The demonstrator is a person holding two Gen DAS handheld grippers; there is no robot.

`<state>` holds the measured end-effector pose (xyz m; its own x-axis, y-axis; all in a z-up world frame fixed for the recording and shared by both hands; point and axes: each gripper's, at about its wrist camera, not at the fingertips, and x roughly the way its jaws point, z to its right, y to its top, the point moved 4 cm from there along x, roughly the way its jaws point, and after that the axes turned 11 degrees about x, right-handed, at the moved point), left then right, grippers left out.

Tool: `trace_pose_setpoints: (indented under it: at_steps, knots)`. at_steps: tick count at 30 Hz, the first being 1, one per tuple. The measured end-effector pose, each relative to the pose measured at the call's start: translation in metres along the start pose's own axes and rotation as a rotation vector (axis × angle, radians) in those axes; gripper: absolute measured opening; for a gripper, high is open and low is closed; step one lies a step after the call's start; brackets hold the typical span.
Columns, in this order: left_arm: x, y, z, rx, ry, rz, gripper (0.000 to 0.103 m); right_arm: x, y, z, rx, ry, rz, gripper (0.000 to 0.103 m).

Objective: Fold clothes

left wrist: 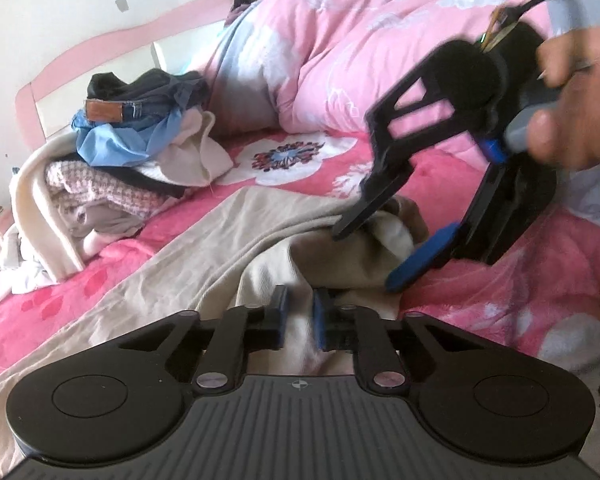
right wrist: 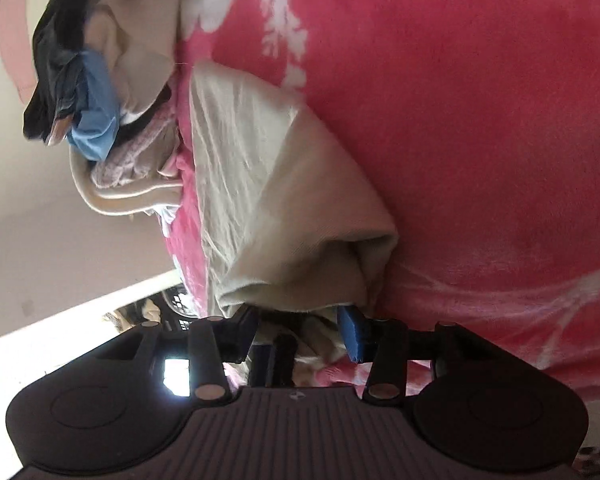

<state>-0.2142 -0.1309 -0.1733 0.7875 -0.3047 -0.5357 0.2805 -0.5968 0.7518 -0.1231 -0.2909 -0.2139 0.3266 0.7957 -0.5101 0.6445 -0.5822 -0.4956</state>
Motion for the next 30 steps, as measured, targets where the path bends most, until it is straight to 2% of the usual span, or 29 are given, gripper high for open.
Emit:
trace_pose_setpoints:
  at_steps: [4,9,13,19,21,23,25,30]
  knots:
    - [-0.006,-0.001,0.006,0.033,-0.014,0.014,0.004,0.005,0.002,-0.003,0.044,0.021,0.054,0.047]
    - [-0.007,-0.002,0.013,0.065,-0.028,0.020,0.002,0.006,0.002,-0.006,0.085,0.032,0.070,0.048]
    - [-0.007,-0.002,0.012,0.053,-0.030,0.024,0.002,0.004,0.000,-0.003,0.113,0.025,0.078,0.048]
    - [-0.007,-0.003,0.012,0.059,-0.032,0.023,0.002,-0.005,-0.004,-0.014,0.021,0.023,0.120,0.046]
    - [-0.007,-0.003,0.013,0.067,-0.035,0.021,0.002,-0.012,-0.005,-0.022,-0.065,-0.005,0.168,0.046]
    - [-0.007,-0.004,0.016,0.076,-0.045,0.019,0.002,-0.019,-0.009,-0.034,-0.221,-0.047,0.200,0.046]
    - [-0.006,-0.005,0.018,0.093,-0.046,0.016,0.003,-0.020,-0.018,-0.046,-0.382,-0.130,0.181,0.047]
    - [-0.006,-0.005,0.020,0.113,-0.040,0.010,0.005,-0.036,-0.057,-0.069,-0.881,-0.334,0.260,0.047]
